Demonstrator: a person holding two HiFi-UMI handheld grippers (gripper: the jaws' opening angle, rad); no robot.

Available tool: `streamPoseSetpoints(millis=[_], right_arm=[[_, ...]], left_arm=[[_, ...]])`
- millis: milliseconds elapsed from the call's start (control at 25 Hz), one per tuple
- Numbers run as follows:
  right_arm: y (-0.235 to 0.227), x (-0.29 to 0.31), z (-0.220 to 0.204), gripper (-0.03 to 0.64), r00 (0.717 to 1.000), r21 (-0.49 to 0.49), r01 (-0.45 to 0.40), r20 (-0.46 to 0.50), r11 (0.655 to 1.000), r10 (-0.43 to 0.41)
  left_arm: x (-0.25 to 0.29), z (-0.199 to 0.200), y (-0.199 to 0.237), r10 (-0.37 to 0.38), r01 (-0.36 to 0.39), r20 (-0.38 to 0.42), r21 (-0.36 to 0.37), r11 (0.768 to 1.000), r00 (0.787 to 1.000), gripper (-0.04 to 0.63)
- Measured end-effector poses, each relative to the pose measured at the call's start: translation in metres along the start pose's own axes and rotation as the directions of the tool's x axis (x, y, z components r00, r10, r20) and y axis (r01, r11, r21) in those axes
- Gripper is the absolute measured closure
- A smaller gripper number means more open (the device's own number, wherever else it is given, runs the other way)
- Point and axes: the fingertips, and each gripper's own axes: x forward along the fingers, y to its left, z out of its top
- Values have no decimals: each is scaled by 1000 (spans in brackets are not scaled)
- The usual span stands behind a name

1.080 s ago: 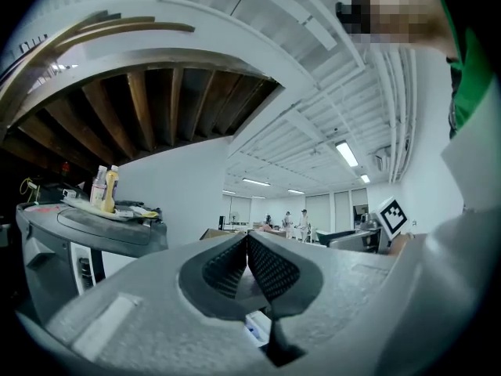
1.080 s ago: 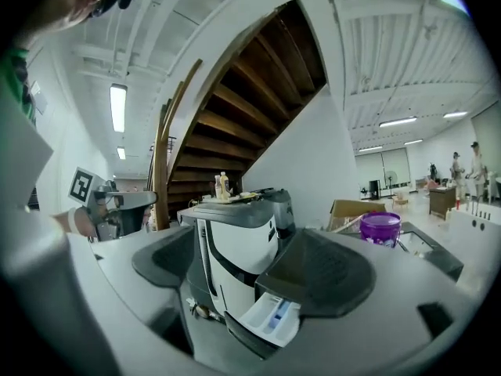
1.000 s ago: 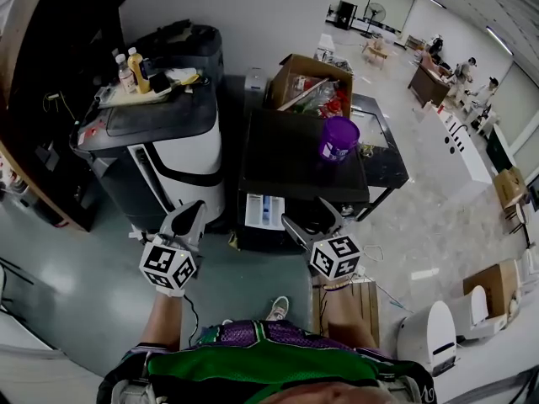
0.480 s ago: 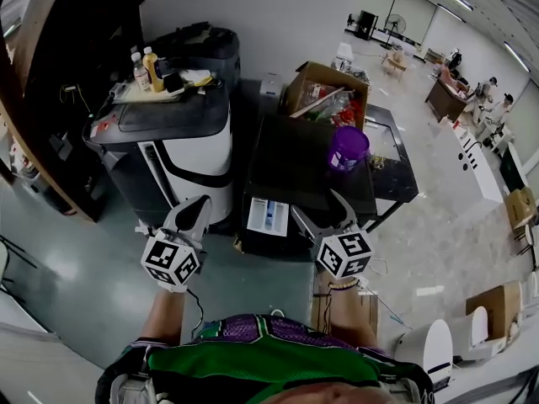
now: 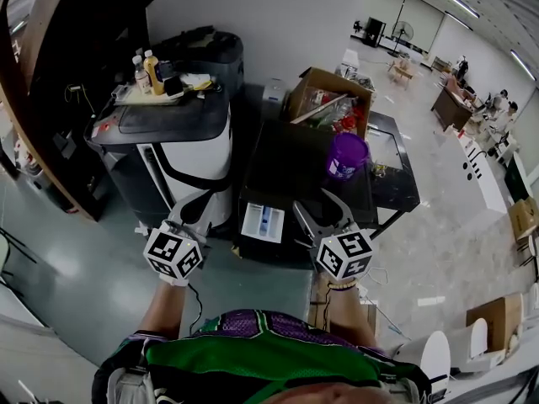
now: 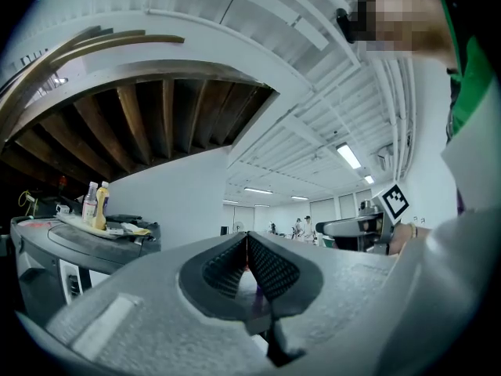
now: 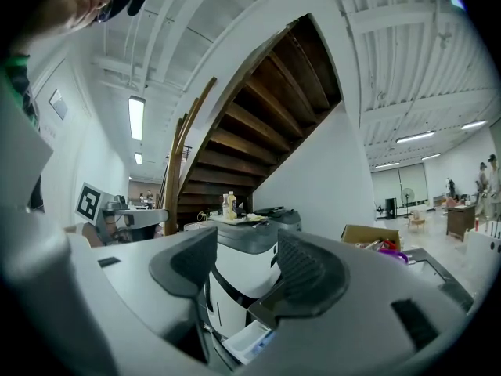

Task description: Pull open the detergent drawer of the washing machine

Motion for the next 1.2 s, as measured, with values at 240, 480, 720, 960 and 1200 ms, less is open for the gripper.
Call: streamPoseSetpoints(millis=[240,480,720,960,1200], right_arm=[[-3,7,6,397,1000,-3,-22,19,1000,22],[-4,15,8,416,999,6,-22,33,1000,22],[-4,26,10,440,999,3,-7,51,1000,7],[-4,35,10,457,999,-16,1,46,1000,0],[-4,35,10,483,998,-21,9,61,1000,-7]], left_arm=[[10,2,3,0,0,1,11,1000,1000,577],[14,2,10,0,0,5,9,1000,1000,577],[18,-1,21,4,-4,5,3,1000,1000,577],[20,-3,32,19,-19,1,6,1000,1000,577],[19,-9,36,23,-23,-4,-1,1000,1000,577]])
